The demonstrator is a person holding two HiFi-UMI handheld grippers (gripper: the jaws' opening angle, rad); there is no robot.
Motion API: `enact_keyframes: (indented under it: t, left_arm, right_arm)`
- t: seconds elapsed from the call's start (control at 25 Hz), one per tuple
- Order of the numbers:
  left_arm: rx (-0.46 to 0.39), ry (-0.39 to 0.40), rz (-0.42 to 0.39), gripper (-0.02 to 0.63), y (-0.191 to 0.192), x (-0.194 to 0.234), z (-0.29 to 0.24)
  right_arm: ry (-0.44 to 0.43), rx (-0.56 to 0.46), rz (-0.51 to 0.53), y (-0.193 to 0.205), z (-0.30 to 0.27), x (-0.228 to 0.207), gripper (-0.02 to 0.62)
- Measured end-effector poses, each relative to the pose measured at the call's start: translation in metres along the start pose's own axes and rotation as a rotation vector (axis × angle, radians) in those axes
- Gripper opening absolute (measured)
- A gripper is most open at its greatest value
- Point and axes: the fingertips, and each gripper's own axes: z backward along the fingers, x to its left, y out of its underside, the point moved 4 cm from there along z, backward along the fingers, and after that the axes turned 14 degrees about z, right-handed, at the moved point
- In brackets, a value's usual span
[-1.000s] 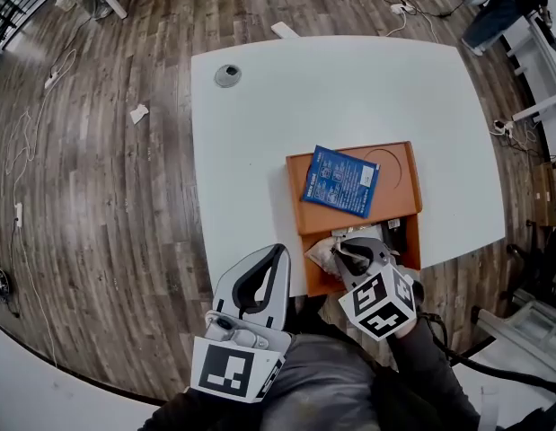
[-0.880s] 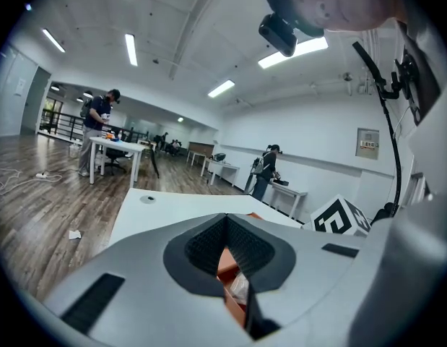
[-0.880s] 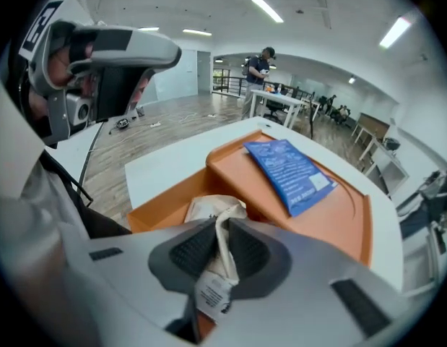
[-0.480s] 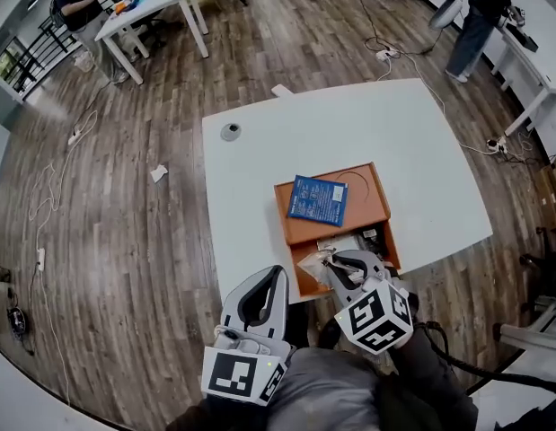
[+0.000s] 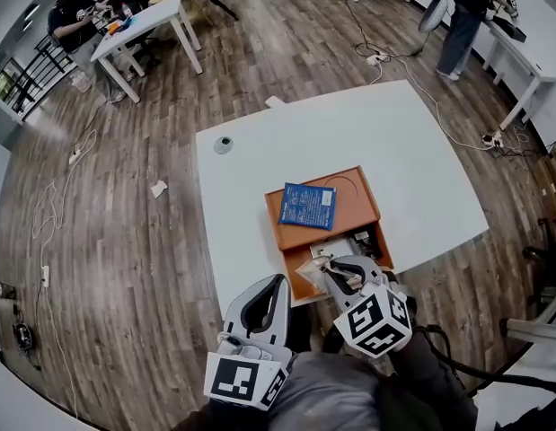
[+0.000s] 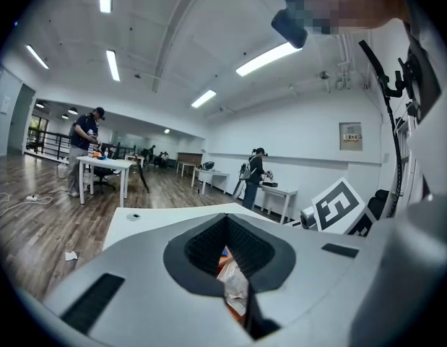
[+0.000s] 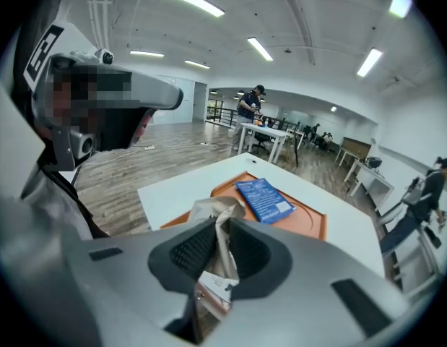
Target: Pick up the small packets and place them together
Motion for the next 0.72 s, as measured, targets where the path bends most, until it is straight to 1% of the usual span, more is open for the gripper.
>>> enact_keyframes:
  t: [0.12, 0.4, 0.72]
  left_arm:
    - [0.008, -0.002, 0.003, 0.002, -0.003, 0.011, -0.01]
    - [0.011, 0.001, 0.011, 0.002, -0.021, 0.044, -0.043]
    - [0.041, -0.027, 0.062, 0.002, -0.029, 0.092, -0.074]
  right_arm:
    - [0.008, -0.013, -0.015, -0.006, -0.009, -0.011, 0.06]
    - [0.106, -0.049, -0.048, -0.028, -0.031, -0.065, 0.06]
    - [0.15, 0.012, -0.133, -0.018, -0.068, -0.11, 0.061]
